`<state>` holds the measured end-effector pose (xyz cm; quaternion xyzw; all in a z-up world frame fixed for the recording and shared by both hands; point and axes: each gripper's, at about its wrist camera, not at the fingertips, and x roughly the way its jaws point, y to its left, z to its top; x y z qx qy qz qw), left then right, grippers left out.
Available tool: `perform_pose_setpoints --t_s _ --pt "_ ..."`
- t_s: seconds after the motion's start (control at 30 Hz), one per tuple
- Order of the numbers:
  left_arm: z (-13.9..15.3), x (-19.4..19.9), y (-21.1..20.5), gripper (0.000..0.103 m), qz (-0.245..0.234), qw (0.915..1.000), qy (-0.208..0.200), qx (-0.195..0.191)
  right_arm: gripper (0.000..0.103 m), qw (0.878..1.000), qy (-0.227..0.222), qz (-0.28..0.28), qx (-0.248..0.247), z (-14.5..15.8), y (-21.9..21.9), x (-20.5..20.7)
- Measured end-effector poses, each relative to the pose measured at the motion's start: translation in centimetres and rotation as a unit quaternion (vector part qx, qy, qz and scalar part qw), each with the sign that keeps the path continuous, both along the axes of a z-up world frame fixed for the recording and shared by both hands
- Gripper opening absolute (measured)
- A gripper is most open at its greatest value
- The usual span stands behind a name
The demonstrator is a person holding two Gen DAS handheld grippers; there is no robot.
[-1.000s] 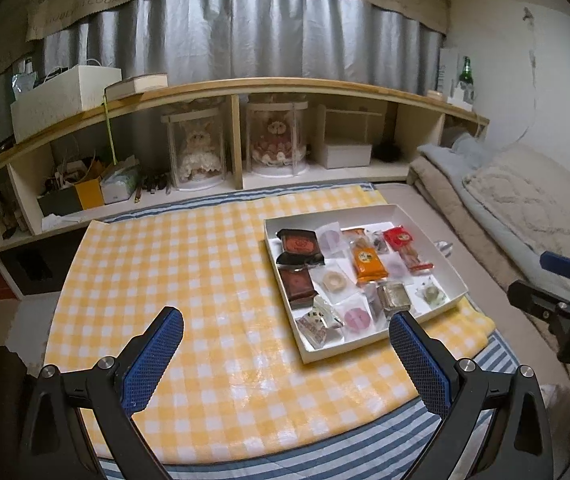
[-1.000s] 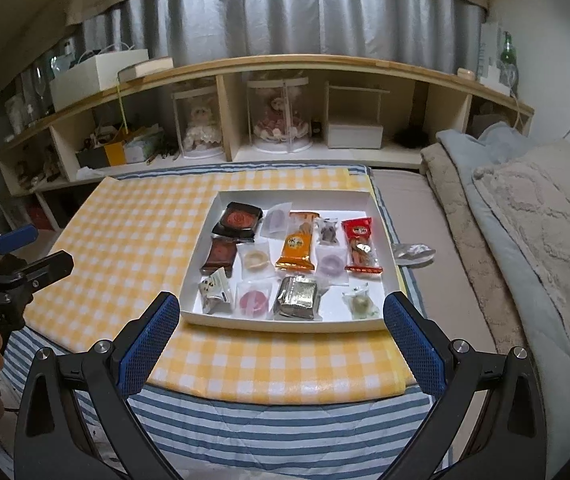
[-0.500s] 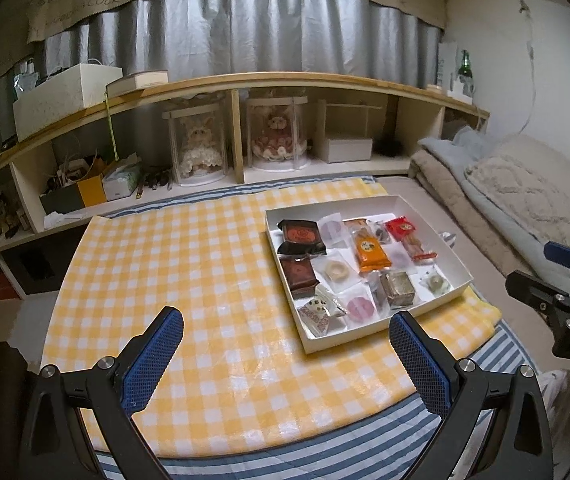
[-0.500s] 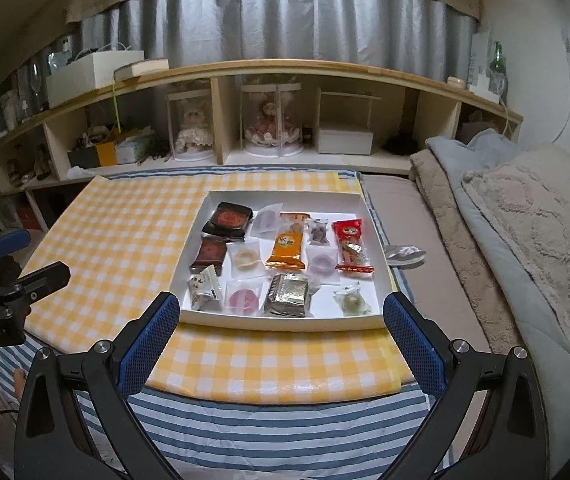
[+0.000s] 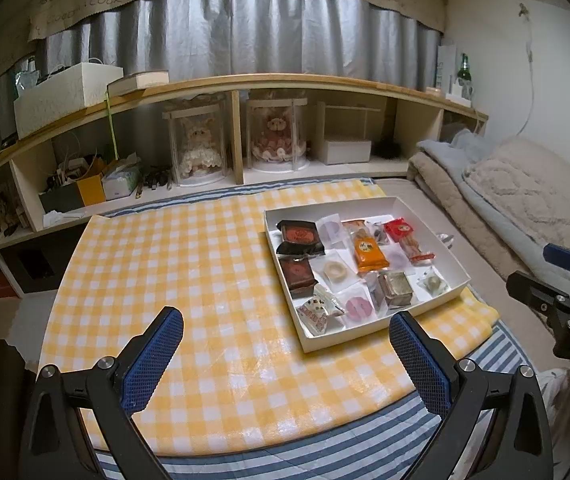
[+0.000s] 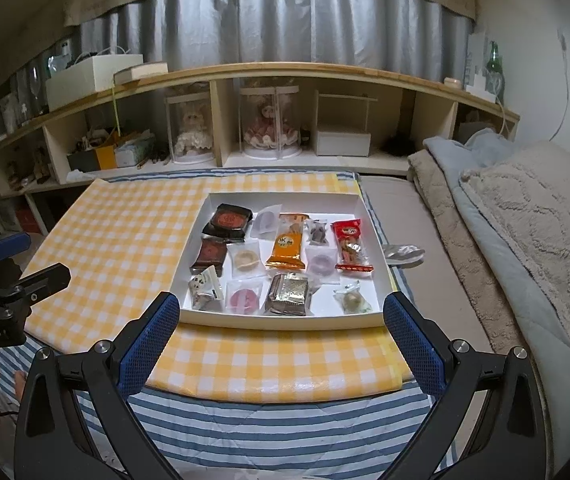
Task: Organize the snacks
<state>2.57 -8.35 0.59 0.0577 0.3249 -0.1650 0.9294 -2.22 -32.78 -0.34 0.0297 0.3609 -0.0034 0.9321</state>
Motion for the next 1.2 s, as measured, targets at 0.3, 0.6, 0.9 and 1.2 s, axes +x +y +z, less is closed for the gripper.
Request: perform_pose_setpoints --t_s 0.3,0.6,0.9,1.2 --pt "0.0 -0.8 -0.7 0.103 0.003 1.0 -0.009 0.001 0.103 1.0 0.0 0.001 0.001 0.0 0.0 0.0" --pt "-0.1 -0.9 -0.9 0.103 0.005 1.0 -0.008 -0.001 0.103 1.0 0.0 -0.001 0.001 0.0 0.0 0.0" --pt "-0.1 -1.0 -1.2 0.103 0.007 0.9999 -0.007 -0.001 0.103 1.0 0.0 0.0 -0.004 -0.1 0.1 -0.2" --pt "-0.1 -1.1 -1.5 0.103 0.009 0.9999 -0.007 -0.002 0.103 1.0 0.0 0.0 -0.003 -0.1 0.1 -0.1"
